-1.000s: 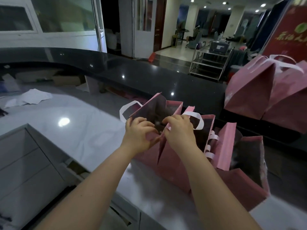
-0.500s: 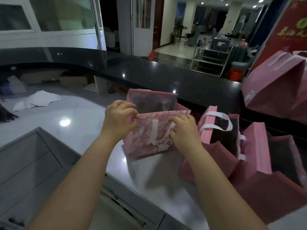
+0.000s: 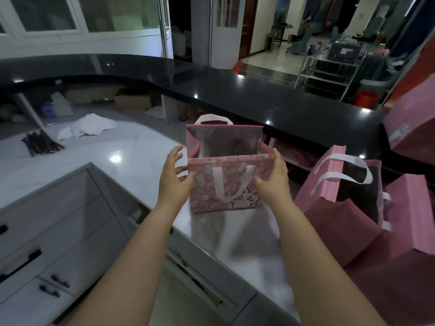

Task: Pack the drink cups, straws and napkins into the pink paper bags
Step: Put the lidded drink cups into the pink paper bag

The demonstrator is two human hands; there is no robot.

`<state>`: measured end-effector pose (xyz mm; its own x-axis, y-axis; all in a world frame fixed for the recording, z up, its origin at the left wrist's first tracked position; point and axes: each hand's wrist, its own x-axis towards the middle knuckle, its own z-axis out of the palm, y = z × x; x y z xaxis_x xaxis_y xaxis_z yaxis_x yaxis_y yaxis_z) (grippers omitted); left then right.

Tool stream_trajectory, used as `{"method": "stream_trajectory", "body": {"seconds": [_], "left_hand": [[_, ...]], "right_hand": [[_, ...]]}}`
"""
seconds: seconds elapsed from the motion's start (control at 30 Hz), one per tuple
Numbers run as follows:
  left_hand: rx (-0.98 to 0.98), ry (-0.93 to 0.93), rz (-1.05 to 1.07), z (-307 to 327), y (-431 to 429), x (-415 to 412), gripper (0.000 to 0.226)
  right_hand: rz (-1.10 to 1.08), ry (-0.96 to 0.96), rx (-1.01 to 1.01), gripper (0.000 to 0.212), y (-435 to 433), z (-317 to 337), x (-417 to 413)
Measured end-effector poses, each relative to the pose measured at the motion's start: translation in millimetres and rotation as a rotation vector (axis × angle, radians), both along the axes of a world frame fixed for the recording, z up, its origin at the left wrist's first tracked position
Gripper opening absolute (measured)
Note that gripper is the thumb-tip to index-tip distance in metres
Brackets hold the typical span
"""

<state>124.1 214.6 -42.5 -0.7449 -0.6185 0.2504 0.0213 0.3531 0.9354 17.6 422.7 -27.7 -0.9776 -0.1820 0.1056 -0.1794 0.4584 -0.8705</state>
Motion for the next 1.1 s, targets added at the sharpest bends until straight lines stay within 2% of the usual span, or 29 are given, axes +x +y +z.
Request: {"method": "stream_trajectory", "body": {"seconds": [0.17, 0.23, 0.3, 0.37, 0.47, 0.6, 0.7, 0.83, 0.97, 1.1], "left_hand": [[0.127, -0.015, 0.13, -22.5, 13.6, 1.1, 0.029], [0.189, -0.011, 0.195, -28.7, 18.2, -0.3, 0.02], [0.235, -0.01, 0.239, -31.3, 23.9, -1.0, 0.016], [0.266, 0.006, 0.268, -32.1, 31.1, -0.7, 0.016], [0.338, 0.045, 0.314, -31.9, 42.0, 4.8, 0.025], [0.444, 0.119, 0.42, -36.9, 50.1, 22.4, 0.022], [0.421, 0.148, 0.473, -43.7, 59.4, 34.7, 0.023], [0.398, 0.111, 0.441, -54.6, 68.9, 41.4, 0.029], [0.449, 0.094, 0.516, -58.7, 69.5, 39.5, 0.028], [0.529, 0.118, 0.629, -55.2, 56.9, 35.9, 0.025]], "right_hand": [[-0.072, -0.15, -0.254, 0.078, 6.6, -7.8, -13.0], [-0.135, -0.188, -0.342, 0.065, 10.2, -14.9, -15.4], [-0.143, -0.204, -0.327, 0.047, 12.3, -23.5, -17.6], [-0.141, -0.214, -0.325, 0.039, 14.4, -31.7, -17.4], [-0.144, -0.163, -0.464, 0.028, 15.6, -35.1, -9.2], [-0.038, -0.172, -0.607, 0.027, 6.9, -42.8, 5.5], [-0.025, -0.191, -0.58, 0.03, 5.9, -52.9, 1.1], [0.038, -0.266, -0.511, 0.04, 11.9, -70.5, -7.9], [-0.023, -0.28, -0.575, 0.02, 13.2, -74.2, -4.3], [-0.027, -0.3, -0.658, 0.021, 1.5, -71.5, -0.1]]}}
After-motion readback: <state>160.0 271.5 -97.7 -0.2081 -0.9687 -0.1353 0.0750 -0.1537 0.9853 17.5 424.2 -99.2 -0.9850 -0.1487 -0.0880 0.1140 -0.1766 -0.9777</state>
